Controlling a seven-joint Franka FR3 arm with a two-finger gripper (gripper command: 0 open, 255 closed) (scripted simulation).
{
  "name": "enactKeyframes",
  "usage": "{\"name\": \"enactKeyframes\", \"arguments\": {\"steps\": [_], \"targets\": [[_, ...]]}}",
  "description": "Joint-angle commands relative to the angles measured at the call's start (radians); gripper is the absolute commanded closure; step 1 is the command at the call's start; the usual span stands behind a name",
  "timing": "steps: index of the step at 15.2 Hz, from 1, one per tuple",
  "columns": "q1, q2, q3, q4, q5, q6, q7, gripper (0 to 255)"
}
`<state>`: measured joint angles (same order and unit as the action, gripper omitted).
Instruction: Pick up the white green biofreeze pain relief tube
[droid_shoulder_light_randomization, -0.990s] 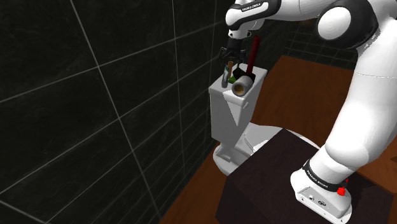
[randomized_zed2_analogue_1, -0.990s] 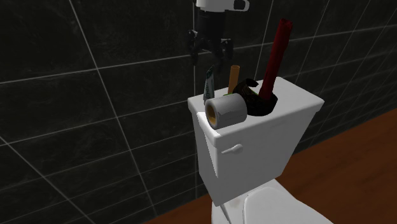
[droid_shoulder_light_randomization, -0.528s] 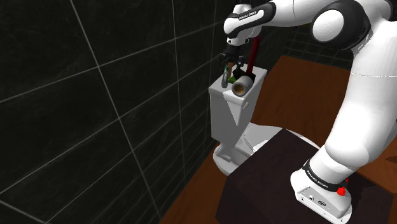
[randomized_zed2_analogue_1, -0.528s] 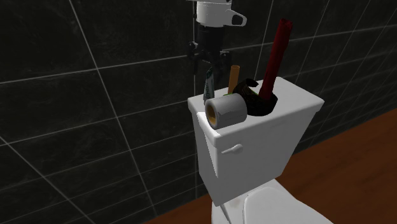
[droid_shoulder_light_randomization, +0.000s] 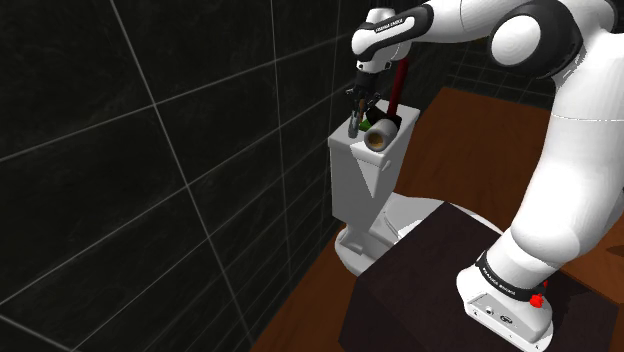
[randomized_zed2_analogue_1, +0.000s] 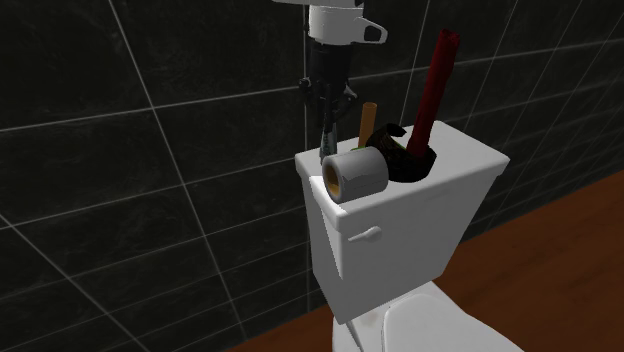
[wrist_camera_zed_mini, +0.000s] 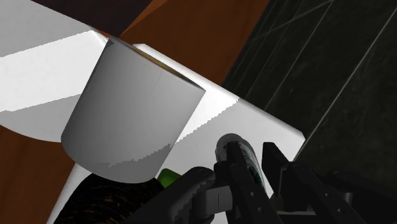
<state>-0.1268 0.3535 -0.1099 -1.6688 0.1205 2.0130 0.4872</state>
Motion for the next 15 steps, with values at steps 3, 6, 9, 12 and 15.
{"name": "enactKeyframes", "arguments": {"steps": [3, 6, 9, 12, 15], "targets": [[0.000, 0.002, 0.000, 0.001, 0.000, 0.000, 0.001, 255], [0.000, -0.010, -0.001, 0.025, -0.003, -0.035, 0.004, 255], [0.000, -0.019, -0.002, 0.052, -0.005, -0.071, 0.008, 255], [0.000, -0.027, -0.002, 0.081, -0.008, -0.108, 0.011, 255], [-0.001, -0.033, -0.003, 0.113, -0.010, -0.146, 0.015, 255]]}}
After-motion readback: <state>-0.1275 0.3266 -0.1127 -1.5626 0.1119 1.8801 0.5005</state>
